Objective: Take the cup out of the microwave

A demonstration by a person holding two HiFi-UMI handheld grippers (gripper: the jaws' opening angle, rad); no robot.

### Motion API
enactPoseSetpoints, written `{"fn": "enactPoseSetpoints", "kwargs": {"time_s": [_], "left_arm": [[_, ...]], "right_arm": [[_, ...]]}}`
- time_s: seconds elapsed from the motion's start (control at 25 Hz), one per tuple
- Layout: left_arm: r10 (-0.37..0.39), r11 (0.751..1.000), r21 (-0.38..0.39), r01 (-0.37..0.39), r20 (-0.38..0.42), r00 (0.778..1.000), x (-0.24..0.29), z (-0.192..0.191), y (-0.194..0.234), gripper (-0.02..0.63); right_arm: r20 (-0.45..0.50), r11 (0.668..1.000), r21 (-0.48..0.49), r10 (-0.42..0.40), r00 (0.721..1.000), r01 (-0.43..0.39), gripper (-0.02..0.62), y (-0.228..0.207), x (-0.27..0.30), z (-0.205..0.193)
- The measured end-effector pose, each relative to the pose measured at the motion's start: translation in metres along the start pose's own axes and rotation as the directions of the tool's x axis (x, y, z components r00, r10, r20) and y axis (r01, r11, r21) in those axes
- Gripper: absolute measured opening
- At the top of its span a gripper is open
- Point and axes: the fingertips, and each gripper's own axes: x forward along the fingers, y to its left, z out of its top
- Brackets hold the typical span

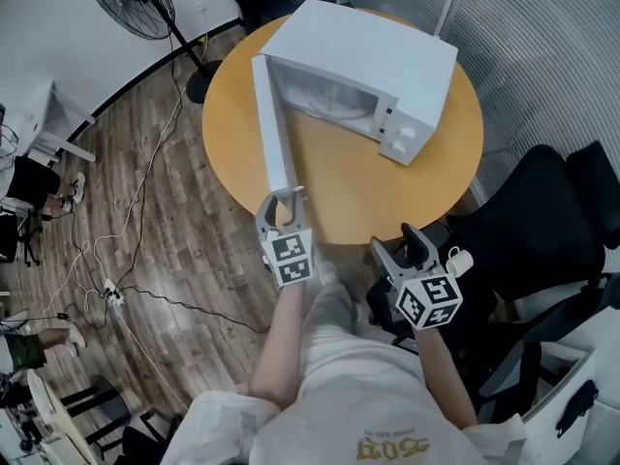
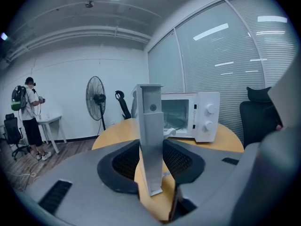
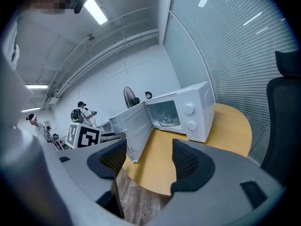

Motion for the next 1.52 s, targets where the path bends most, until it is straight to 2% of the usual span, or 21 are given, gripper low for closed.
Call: {"fn": "enactPoseSetpoints", "kwargs": {"time_s": [0.56,1.04,1.52], "left_arm": [[0.078,0.996,-0.042,-0.079,-0.022,0.997,-0.009,-0.008,0.041,0.16],[0.051,0.998,-0.038,-0.052,-0.02,0.998,-0.011,-0.016,0.074,0.16],[-0.04,0.999,-0.025,0.04,-0.007,0.999,-0.014,-0.018,0.127,0.161]], "right_arm": [[0.002,0.998,-0.008,0.058,0.998,-0.058,0.311,0.013,0.007,0.002],[0.001,0.994,-0.022,0.105,0.994,-0.105,0.308,0.028,0.02,0.0],[-0.009,0.995,-0.005,0.101,0.995,-0.101,0.307,0.053,0.083,0.005]]}}
